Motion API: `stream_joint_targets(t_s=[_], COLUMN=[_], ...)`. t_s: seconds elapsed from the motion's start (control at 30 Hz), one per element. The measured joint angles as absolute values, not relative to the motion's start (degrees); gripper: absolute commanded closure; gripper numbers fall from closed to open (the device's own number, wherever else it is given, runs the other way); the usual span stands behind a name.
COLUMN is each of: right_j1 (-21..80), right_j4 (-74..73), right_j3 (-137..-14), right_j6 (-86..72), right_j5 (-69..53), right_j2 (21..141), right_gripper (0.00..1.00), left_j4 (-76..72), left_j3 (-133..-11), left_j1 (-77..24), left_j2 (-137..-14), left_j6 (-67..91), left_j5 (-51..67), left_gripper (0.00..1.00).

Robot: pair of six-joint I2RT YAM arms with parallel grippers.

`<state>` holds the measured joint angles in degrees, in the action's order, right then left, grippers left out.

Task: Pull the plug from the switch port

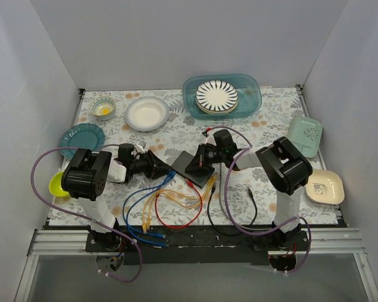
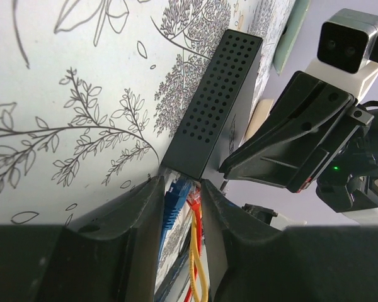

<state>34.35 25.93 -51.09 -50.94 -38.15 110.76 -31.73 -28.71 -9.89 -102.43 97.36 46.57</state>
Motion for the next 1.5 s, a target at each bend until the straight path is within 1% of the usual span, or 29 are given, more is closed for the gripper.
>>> stream_joint_targets(t_s=[0.23,0.3,0.37,0.4,0.5,0.93,1.13,1.33,1.43,1.5], right_j1=[34.20,34.17,34.17,34.20,34.20,34.20,34.20,34.20,34.20,34.20], right_j4=[26.44,26.41,26.37,26.37,26.00,25.45,25.28,25.28,25.26,25.23], right_j3=[-51.05,-51.16,-51.27,-51.37,-51.90,-52.45,-52.73,-52.75,-52.77,-52.80], right_j6=[-50.98,-50.85,-50.83,-50.81,-50.61,-49.60,-49.32,-49.30,-49.28,-49.28], right_j5=[-38.83,-38.89,-39.07,-39.20,-39.35,-39.59,-39.64,-39.68,-39.68,-39.68], right_j2=[111.13,111.22,111.42,111.50,111.79,112.03,112.14,112.25,112.25,112.25], right_gripper=[0.99,0.99,0.99,0.99,0.99,0.99,0.99,0.99,0.99,0.99], left_j4=[-32.14,-31.99,-31.66,-31.44,-30.46,-24.73,-23.49,-22.70,-22.09,-21.15], left_j3=[-28.67,-28.86,-29.12,-29.23,-29.78,-31.81,-31.81,-31.81,-32.01,-32.67], left_j1=[-9.85,-9.82,-9.85,-9.82,-9.82,-9.85,-9.87,-9.89,-9.87,-9.87], left_j2=[-102.48,-102.59,-102.61,-102.61,-102.61,-102.02,-101.45,-101.34,-101.51,-101.75], left_j6=[96.90,96.51,96.01,95.74,94.28,88.64,87.99,87.37,87.15,87.13], left_j5=[46.65,46.81,46.94,47.00,47.44,47.86,48.10,48.01,47.81,47.83], left_gripper=[0.85,0.86,0.84,0.79,0.74,0.68,0.67,0.76,0.77,0.75])
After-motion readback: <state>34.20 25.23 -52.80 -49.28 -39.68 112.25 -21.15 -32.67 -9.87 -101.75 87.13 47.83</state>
